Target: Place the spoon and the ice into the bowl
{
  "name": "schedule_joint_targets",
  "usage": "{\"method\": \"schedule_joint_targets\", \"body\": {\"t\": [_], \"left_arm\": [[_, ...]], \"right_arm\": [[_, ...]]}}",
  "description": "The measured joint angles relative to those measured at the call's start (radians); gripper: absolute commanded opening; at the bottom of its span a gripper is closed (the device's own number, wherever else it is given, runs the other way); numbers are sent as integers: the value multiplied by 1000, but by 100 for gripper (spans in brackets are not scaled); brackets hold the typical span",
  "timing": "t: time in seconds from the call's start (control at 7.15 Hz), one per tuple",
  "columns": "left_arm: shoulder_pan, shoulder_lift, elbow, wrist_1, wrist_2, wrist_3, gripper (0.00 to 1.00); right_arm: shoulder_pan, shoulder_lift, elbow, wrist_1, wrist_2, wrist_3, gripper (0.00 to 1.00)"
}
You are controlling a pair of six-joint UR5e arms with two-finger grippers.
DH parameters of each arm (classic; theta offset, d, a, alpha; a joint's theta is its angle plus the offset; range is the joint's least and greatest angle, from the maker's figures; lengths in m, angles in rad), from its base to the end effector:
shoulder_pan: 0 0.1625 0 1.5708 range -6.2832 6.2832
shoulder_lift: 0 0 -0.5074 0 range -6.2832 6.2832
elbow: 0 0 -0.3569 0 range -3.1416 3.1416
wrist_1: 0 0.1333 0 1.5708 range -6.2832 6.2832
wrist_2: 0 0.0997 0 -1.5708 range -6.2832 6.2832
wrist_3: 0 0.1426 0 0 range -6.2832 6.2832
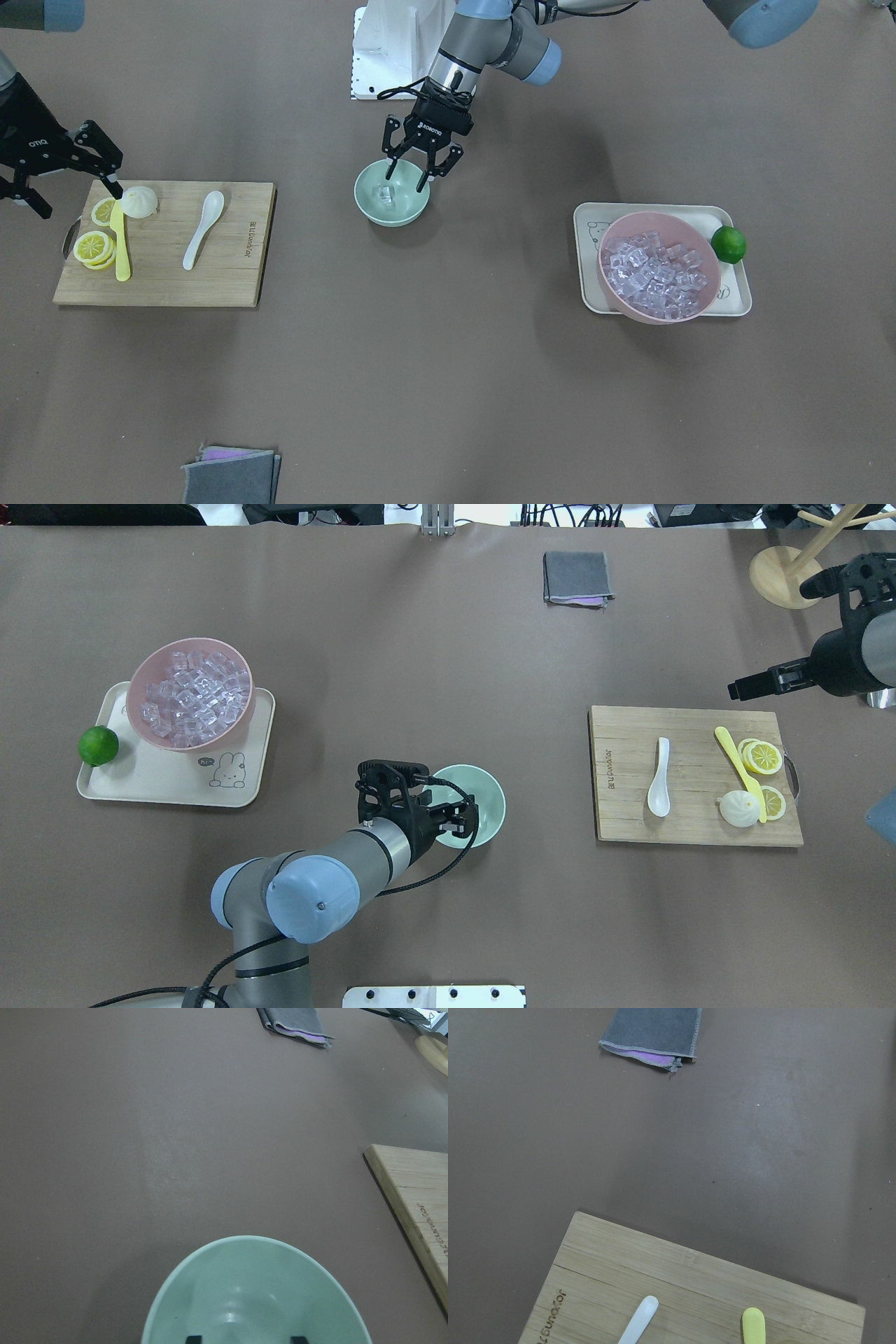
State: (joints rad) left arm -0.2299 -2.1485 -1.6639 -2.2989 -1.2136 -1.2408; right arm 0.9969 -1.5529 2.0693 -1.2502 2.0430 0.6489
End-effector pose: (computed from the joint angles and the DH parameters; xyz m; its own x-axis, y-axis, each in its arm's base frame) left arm 0.6450 -0.3391 0.2903 0.3354 0.2333 -0.9127 0.4653 0.8014 0.3758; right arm -0.2034 -0.4407 0.5046 0.6695 -0.2714 0.6915 -0.0514 0.9117 0.4076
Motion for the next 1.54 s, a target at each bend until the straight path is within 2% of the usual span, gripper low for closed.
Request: {"method": "schedule_joint_targets", "body": {"t": [0.14, 0.28, 0.42, 0.7, 0.98, 1.12, 1.26, 1.4, 1.54], "left_arm": [[-42, 9, -45, -4, -34, 1, 97], [-115, 40, -93, -3, -116, 18, 97], [-229, 105, -135, 10, -263, 68, 97], [-537, 229, -172, 115, -641, 259, 97], [-864, 377, -138, 181, -962, 622, 97], [-987, 437, -102, 189, -1055, 791, 97], [-1061, 483, -78, 192, -1095, 910, 97], [-1092, 507, -67, 191, -1108, 965, 97], [-1103, 517, -62, 190, -1110, 985, 97]], "right_arm": [[-11, 0, -1, 0, -5, 18, 100], [-32, 0, -1, -1, -20, 67, 100], [-72, 1, 0, -1, -59, 152, 100], [-191, 5, -1, -1, -199, 351, 98], [-289, 7, -26, 0, -318, 517, 98], [-321, 12, -49, 1, -358, 584, 96], [-349, 21, -81, 14, -400, 629, 94], [-375, 29, -127, 63, -437, 665, 92], [-393, 36, -186, 137, -461, 689, 84]]}}
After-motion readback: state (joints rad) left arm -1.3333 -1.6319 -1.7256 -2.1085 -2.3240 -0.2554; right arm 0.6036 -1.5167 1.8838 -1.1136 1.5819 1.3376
